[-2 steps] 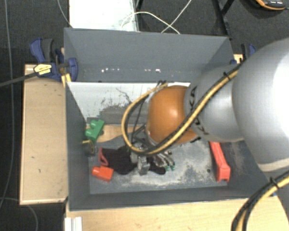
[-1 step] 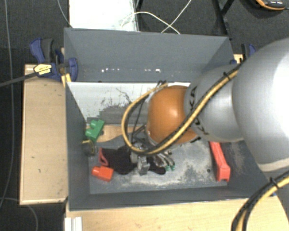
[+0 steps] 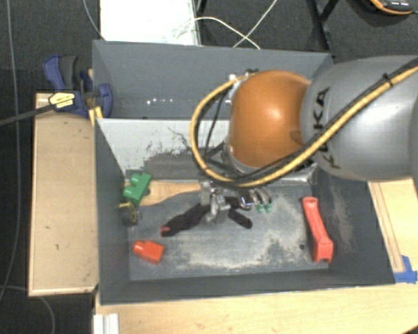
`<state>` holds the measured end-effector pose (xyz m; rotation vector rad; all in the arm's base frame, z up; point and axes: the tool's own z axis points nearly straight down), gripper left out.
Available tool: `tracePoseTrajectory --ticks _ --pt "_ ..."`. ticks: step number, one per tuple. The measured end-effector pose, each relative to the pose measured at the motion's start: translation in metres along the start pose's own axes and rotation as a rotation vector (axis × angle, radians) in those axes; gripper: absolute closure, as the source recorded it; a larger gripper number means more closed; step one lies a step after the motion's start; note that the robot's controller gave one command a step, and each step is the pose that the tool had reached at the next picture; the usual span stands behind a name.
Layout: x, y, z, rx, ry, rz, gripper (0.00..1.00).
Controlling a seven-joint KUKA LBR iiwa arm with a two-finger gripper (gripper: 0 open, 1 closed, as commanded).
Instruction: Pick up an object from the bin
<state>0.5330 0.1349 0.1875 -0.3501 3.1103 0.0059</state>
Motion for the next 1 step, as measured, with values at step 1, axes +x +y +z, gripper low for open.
tracePoseTrajectory --ticks 1 --pt "0.0034 0.0045 -0.0204 0.000 -0.008 -0.008 1.00"
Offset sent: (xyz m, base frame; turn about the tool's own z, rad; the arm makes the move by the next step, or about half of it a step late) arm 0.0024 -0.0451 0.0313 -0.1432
